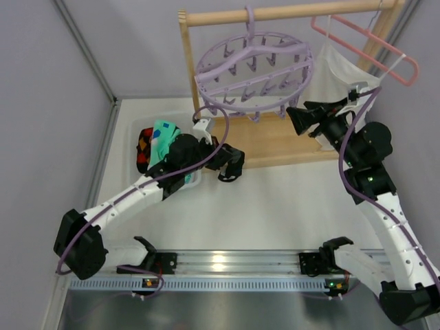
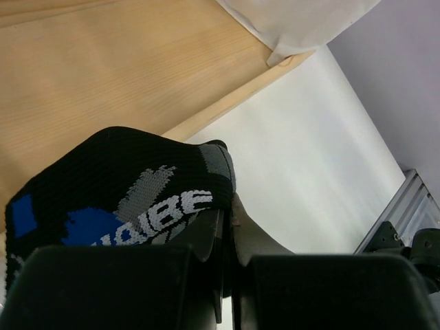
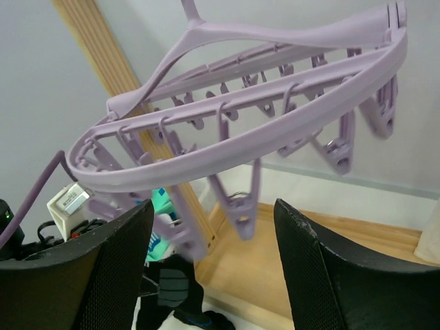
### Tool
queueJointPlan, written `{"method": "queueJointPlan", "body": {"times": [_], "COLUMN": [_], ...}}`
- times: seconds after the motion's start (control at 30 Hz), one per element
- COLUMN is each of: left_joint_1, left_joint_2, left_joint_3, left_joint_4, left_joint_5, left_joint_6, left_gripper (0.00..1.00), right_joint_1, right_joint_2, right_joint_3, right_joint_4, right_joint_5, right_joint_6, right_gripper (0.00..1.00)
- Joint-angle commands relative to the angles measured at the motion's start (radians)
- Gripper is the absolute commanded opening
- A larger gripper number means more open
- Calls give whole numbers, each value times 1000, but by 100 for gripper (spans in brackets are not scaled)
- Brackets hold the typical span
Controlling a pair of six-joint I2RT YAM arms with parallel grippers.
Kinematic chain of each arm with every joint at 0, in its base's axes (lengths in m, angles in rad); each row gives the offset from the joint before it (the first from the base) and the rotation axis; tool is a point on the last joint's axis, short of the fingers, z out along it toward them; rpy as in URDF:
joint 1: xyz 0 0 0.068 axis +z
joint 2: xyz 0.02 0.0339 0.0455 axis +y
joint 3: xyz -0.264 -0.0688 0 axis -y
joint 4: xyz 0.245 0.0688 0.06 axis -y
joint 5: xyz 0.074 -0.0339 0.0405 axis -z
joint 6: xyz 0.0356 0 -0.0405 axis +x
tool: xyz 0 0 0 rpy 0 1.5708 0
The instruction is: Remove the socks clipped to the hanger
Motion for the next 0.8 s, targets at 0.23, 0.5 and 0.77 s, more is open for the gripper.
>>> {"method": "queueJointPlan", "body": {"times": [0.23,0.5,0.77], "left_joint_1": [-39,-40,-40], "left_joint_2": [-12,-231,-412], "left_joint_3": [39,-64,60], "left_joint_4": [45,-14,-361], "left_joint_5": [-92,-188,-374], "left_joint_6": [3,-20,3], "left_gripper": [0,0,0], "right_joint_1": [-16,-16,-17], "right_joint_2": [-30,-64,-186], "right_joint_3": [-46,-95,-219], "right_joint_4": [32,22,-12], "right_joint_5": [-7,-1,45], "right_joint_6": [12,9,8], "right_gripper": [68,90,99]}}
